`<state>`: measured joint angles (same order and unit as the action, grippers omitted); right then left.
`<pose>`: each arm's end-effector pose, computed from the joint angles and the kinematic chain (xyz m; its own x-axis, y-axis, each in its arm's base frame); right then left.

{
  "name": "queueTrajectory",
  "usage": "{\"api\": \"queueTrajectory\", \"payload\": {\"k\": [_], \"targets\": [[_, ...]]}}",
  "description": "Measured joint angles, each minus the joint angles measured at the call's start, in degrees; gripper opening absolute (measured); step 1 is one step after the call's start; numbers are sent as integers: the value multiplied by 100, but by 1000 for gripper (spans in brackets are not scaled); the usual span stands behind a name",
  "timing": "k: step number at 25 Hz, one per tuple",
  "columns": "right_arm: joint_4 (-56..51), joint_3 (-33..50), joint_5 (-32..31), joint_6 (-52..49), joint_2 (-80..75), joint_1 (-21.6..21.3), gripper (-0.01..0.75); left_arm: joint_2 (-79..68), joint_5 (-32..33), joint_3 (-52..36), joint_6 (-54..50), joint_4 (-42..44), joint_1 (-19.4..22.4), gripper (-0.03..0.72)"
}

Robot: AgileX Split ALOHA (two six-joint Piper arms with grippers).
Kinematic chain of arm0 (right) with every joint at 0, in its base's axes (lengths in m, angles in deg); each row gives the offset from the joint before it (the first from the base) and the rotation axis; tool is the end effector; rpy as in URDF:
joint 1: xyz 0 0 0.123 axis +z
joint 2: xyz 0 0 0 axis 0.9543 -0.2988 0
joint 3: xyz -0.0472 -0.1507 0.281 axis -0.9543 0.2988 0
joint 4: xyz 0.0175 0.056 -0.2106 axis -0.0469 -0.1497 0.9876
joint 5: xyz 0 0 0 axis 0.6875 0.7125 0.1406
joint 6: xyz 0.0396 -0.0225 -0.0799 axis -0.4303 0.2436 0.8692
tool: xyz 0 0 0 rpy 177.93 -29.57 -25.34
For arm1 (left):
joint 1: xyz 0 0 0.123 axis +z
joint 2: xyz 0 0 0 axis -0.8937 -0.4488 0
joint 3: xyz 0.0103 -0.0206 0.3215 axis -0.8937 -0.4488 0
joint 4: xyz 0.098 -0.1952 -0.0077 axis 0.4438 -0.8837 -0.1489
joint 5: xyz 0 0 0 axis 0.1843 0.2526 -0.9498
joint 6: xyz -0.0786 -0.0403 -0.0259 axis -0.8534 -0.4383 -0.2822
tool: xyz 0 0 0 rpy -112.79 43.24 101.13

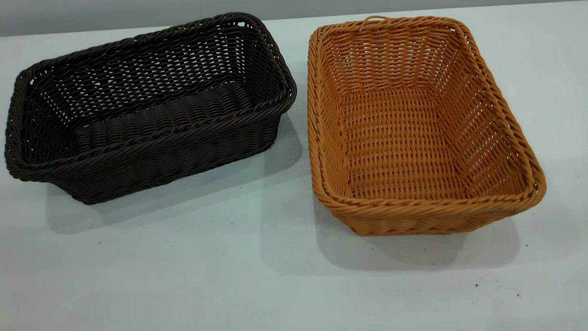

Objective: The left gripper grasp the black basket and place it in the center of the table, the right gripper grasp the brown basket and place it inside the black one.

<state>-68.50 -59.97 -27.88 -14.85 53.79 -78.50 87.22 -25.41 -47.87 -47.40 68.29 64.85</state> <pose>-0.0686 0.0139 0.2575 -0.4628 -0.0036 -0.8864 0.0142 0.9998 -0.0116 -0.0672 -0.0098 0.2471 -0.5077 0.0491 -0.8601 0.0789 0.9968 0.0103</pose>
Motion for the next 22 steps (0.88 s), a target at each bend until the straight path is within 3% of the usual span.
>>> {"api": "queueTrajectory", "payload": {"k": [13, 22], "targets": [[-98, -83, 34, 0, 0, 12, 0, -70, -74, 75, 0, -12, -10, -1], [-125, -1222, 473, 0, -1256, 21, 0, -1533, -586, 1138, 50, 24, -10, -1]]}}
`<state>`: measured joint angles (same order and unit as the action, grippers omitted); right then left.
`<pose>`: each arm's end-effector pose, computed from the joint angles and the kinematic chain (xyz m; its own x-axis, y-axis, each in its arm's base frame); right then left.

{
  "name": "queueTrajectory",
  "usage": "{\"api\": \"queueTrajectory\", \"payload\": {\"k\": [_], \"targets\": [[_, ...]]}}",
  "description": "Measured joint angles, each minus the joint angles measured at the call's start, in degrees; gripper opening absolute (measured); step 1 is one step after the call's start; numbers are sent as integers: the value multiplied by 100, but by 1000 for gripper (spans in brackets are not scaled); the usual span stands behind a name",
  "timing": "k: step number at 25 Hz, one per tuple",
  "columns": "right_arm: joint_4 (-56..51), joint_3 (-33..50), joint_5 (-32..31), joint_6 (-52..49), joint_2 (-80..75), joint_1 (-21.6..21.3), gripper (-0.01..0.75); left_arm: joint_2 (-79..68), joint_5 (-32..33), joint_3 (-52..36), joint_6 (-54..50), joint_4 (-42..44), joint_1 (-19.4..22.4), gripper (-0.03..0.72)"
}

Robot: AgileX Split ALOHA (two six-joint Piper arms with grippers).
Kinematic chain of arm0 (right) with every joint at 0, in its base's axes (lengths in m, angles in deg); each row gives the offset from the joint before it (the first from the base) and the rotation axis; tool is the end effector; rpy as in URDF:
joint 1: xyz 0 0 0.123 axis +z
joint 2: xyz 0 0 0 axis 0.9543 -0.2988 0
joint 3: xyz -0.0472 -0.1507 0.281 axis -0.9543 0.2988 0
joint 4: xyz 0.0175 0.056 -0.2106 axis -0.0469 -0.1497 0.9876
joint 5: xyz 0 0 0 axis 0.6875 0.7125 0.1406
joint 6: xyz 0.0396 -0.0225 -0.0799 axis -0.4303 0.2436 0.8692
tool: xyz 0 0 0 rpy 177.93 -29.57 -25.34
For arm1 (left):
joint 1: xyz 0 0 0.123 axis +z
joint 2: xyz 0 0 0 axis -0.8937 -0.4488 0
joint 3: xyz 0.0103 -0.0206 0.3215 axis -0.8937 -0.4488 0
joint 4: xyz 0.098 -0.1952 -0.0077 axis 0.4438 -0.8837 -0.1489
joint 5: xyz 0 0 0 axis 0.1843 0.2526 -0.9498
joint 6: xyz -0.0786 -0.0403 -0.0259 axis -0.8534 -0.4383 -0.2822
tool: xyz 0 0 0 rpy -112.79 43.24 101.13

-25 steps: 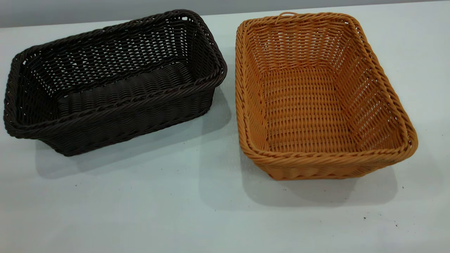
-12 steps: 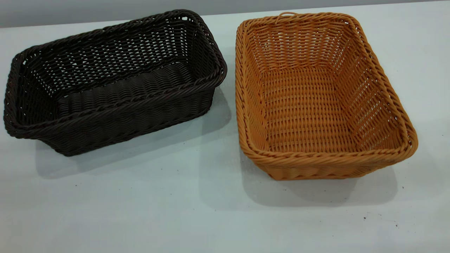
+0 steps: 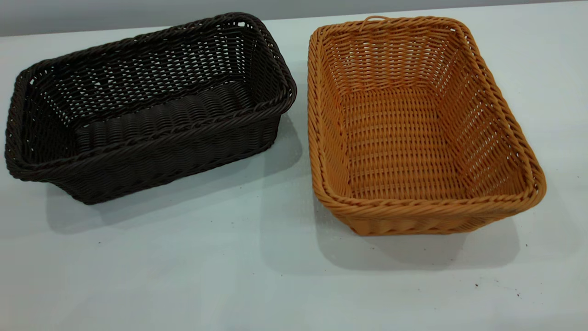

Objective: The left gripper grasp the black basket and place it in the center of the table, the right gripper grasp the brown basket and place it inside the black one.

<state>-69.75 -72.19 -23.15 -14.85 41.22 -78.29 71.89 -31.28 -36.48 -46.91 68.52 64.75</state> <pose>-0.0488 0.0130 0.3316 -0.3924 0.0059 -0.9198 0.0057 1.0000 0.0040 -0.0354 -0.0081 0.3208 -0.4786 0.0531 -0.8764 0.0740 0.9971 0.0200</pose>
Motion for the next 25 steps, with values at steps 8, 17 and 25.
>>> {"api": "queueTrajectory", "payload": {"k": [8, 17, 25], "targets": [[-288, -1234, 863, 144, -2078, 0, 0, -1905, -1254, 1255, 395, -1, 0, -1], [-201, -1489, 1903, 324, -3697, 0, 0, -3653, -2223, 1561, 418, -17, 0, -1], [-201, -1482, 2040, 324, -3706, 0, 87, -3802, -2496, 1561, 1141, -12, 0, 23]]}}
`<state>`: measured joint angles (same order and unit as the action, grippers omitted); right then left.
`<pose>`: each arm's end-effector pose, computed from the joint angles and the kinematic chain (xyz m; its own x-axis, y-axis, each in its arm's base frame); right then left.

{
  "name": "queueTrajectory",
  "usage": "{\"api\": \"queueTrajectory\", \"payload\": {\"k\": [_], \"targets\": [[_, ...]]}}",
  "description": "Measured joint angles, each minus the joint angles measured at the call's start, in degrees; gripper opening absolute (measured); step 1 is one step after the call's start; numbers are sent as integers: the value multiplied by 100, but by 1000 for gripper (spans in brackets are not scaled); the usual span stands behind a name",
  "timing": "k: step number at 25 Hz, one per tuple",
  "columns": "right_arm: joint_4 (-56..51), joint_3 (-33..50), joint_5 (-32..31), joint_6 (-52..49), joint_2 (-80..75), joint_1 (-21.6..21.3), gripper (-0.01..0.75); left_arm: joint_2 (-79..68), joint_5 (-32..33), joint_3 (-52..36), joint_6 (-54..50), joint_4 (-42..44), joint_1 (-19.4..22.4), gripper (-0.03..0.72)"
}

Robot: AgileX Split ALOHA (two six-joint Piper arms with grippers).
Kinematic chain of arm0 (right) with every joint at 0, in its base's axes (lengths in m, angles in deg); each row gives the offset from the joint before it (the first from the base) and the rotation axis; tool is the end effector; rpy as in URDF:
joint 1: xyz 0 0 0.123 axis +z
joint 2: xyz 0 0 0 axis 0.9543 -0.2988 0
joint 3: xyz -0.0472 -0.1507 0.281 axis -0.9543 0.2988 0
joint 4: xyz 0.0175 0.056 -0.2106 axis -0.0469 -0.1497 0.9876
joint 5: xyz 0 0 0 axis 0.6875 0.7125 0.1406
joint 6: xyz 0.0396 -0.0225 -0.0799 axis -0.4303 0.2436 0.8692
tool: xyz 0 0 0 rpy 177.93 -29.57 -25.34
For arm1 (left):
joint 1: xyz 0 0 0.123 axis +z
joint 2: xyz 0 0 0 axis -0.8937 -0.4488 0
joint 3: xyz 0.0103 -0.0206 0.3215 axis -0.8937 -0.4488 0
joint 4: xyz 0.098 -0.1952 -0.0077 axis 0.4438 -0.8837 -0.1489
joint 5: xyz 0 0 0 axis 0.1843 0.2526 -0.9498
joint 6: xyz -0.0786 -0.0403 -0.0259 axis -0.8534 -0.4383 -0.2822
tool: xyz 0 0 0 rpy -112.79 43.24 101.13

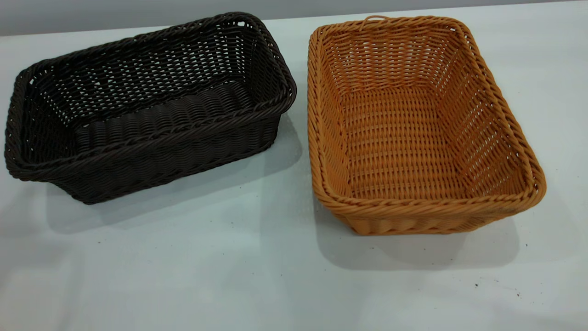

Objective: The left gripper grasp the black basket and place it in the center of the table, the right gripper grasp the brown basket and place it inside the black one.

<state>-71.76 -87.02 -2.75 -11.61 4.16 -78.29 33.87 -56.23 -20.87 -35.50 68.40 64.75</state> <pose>0.1147 -0.0038 0.4161 -0.4197 0.0075 -0.9076 0.0109 0.9999 0.0033 0.1370 -0.0012 0.4036 -0.4266 0.2220 -0.8768 0.1216 0.9747 0.1876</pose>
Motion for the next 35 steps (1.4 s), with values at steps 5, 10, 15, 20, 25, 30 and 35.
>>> {"api": "queueTrajectory", "payload": {"k": [5, 10, 15, 20, 25, 30, 35], "targets": [[5, 0, 0, 0, 0, 0, 302, 0, 13, 0, -18, 0, 0, 217], [-39, 6, 0, -25, 0, 0, 528, 0, -2, 0, -305, -23, 0, 440], [-338, 10, 285, -32, -24, 0, 602, -18, -170, 0, -736, -41, 0, 506], [-983, 10, 309, -16, -386, 0, 595, -255, -544, 24, -780, -41, 0, 508], [-1467, 10, 115, 130, -949, 0, 584, -711, -1399, 24, -815, -112, 0, 508], [-1746, 10, -123, 156, -1546, 0, 583, -1355, -2354, 24, -875, -379, 0, 508], [-2300, 10, -714, 174, -2040, 0, 583, -2136, -3388, 24, -931, -297, 0, 508]]}}
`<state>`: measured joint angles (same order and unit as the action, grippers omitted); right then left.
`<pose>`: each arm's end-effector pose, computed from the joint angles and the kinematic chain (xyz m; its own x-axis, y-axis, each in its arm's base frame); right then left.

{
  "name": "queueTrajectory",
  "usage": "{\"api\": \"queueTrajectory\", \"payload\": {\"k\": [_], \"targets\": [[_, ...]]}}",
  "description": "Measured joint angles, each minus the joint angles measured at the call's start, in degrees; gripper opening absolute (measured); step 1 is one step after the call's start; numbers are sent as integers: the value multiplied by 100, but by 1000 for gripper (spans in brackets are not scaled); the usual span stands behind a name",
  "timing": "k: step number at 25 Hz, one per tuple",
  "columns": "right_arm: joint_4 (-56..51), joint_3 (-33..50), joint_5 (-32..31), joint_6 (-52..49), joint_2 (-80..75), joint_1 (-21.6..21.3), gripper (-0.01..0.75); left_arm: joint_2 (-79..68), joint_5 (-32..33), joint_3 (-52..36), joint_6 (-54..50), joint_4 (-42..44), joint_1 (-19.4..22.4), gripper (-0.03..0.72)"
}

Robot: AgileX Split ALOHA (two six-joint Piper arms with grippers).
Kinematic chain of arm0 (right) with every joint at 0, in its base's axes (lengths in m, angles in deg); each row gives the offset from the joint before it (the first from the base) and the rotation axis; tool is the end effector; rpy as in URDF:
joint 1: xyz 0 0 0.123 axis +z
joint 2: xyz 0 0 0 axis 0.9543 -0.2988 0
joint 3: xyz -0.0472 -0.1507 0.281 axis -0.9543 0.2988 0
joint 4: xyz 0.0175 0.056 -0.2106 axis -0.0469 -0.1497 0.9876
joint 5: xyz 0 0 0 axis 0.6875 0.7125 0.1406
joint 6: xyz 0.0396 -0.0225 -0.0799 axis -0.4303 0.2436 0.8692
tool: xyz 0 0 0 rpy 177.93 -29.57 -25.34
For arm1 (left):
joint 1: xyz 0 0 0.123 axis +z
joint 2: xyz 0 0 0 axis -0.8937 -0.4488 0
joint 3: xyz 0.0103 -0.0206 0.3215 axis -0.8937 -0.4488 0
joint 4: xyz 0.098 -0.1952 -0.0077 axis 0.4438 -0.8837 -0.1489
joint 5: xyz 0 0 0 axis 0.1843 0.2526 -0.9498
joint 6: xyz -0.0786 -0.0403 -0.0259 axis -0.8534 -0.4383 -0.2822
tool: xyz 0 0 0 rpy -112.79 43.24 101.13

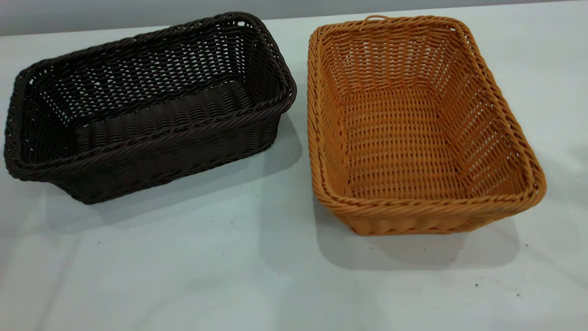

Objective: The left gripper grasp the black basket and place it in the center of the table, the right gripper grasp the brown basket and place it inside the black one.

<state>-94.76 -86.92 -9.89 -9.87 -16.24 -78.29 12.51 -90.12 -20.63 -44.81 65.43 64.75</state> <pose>0.2044 0.0120 0.3581 -0.7561 0.2975 -0.5830 0.0421 0.9110 0.4103 0.2573 0.0069 0.3815 -0.2369 0.0015 -0.9715 -0.0305 0.9995 0.0090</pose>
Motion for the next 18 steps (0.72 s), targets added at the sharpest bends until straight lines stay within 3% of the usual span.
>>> {"api": "queueTrajectory", "payload": {"k": [6, 11, 18], "targets": [[-650, 0, -1358, -591, -464, 0, 583, -901, -1068, 76, 11, 462, -37, 508], [-713, 0, -2425, -1586, -847, 137, 583, -1496, -1270, 294, 16, 1278, -150, 508], [-673, 0, -2709, -3334, -1604, 881, 583, -2032, -1514, 409, 16, 1672, -230, 508]]}}
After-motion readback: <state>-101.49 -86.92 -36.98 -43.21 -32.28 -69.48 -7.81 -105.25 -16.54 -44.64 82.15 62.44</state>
